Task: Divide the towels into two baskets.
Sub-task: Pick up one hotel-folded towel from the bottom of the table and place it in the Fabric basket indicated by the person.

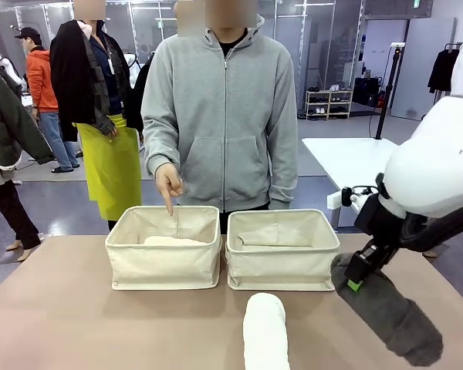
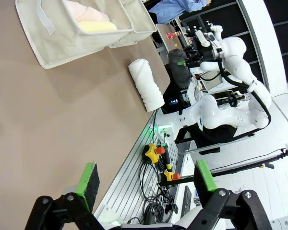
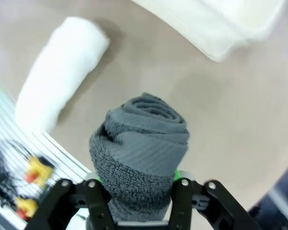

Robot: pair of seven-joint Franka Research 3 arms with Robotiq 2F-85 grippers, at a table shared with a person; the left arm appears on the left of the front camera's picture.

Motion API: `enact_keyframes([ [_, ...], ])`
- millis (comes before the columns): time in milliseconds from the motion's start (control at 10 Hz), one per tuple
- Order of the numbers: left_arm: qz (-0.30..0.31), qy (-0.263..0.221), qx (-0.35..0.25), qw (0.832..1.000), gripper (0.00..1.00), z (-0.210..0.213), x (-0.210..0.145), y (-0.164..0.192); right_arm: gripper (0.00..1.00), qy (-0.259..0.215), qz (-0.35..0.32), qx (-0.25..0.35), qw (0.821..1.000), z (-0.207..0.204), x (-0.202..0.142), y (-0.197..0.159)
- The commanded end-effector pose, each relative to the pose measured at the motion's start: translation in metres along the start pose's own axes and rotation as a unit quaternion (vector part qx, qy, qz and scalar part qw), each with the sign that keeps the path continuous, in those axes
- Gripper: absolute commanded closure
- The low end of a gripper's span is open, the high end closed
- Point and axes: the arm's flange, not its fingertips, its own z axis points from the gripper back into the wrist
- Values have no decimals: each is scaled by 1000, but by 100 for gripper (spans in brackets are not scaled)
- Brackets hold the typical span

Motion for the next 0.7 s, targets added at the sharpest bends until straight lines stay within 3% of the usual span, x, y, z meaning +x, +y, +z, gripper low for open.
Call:
enact_keyframes([
  [0, 1, 5, -1, 1000, 0, 2, -4, -2, 81, -5, 118, 9, 993, 3, 0, -2],
  [200, 1, 5, -1, 1000, 0, 2, -4, -2, 81, -22, 111, 14, 993, 2, -3, -6],
  [300, 1, 5, -1, 1000, 0, 2, -4, -2, 81, -5, 104, 5, 995, 7, 2, 9],
  [600, 1, 5, -1, 1000, 0, 2, -4, -2, 81, -5, 104, 5, 995, 7, 2, 9],
])
